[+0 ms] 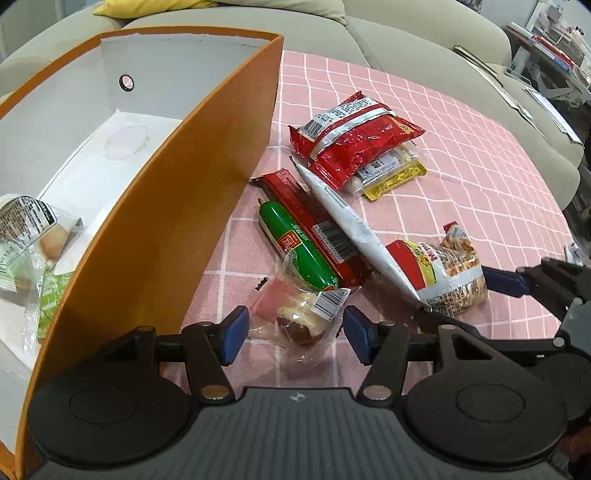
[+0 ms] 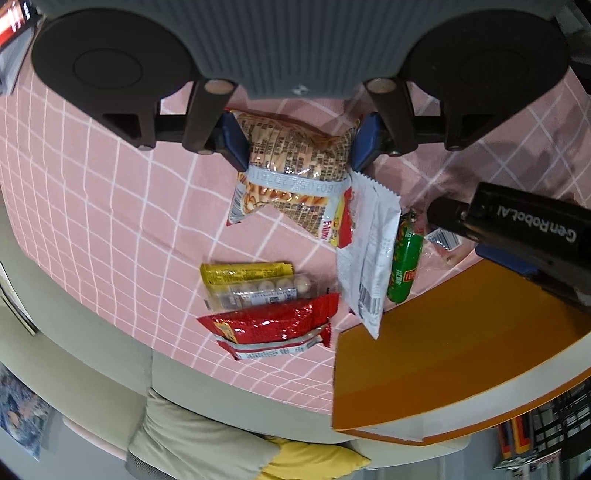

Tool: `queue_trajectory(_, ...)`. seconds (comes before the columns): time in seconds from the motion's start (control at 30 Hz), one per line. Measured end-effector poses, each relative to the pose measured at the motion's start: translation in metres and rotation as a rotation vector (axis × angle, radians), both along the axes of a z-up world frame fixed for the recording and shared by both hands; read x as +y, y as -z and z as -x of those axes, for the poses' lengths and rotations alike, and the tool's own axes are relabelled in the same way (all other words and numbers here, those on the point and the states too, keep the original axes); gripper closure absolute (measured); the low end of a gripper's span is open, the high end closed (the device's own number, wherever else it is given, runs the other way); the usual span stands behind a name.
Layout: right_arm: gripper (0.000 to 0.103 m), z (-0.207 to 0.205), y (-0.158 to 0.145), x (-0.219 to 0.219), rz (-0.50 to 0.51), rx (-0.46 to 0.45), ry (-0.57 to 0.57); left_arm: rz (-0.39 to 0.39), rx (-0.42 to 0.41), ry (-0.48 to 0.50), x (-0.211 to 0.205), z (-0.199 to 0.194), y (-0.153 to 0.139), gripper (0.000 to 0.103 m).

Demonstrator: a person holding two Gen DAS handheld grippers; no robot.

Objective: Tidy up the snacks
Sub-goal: 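Grasp the clear wrapped pastry with the left tool while the right tool grasps the peanut bag, then carry the pastry and peanut bag into the box and open both tools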

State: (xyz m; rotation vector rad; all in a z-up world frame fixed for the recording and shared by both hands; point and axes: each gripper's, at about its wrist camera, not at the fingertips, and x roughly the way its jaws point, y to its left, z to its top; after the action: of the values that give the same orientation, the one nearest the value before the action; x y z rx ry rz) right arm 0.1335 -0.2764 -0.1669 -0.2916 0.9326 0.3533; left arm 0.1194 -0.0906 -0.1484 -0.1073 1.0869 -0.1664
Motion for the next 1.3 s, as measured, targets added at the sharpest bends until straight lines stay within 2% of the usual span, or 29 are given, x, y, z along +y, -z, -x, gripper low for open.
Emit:
queue_trajectory(0.13, 0.041, 0.005, -0.004, -0.006, -0.046, 0.017, 0.035, 0.017, 0.0, 0.0, 0.001, -0.001, 0.001, 0.044)
queue_trajectory(0.33, 0.041, 0.003, -0.014, -0.018, -0.14, 0.036, 0.108, 0.003, -0.007, 0.033, -0.002, -0.001, 0.0, 0.052)
queue_trajectory(0.5, 0.042, -0.007, -0.006, -0.015, -0.114, 0.052, 0.139, -0.007, 0.002, 0.064, -0.003, 0.003, -0.003, 0.056)
queue_trajectory(0.8, 0.06, 0.004, -0.004, -0.01, -0.066, 0.032, 0.106, -0.024, 0.009, 0.093, -0.002, 0.015, -0.006, 0.059)
queue_trajectory(1.07, 0.062, 0.026, -0.025, -0.006, -0.064, -0.027, 0.136, -0.002, -0.015, 0.105, 0.0, 0.032, -0.025, 0.059)
queue_trajectory(1.3, 0.062, 0.049, -0.049, 0.005, -0.098, -0.075, 0.121, 0.028, -0.081, 0.093, 0.008, 0.049, -0.058, 0.059)
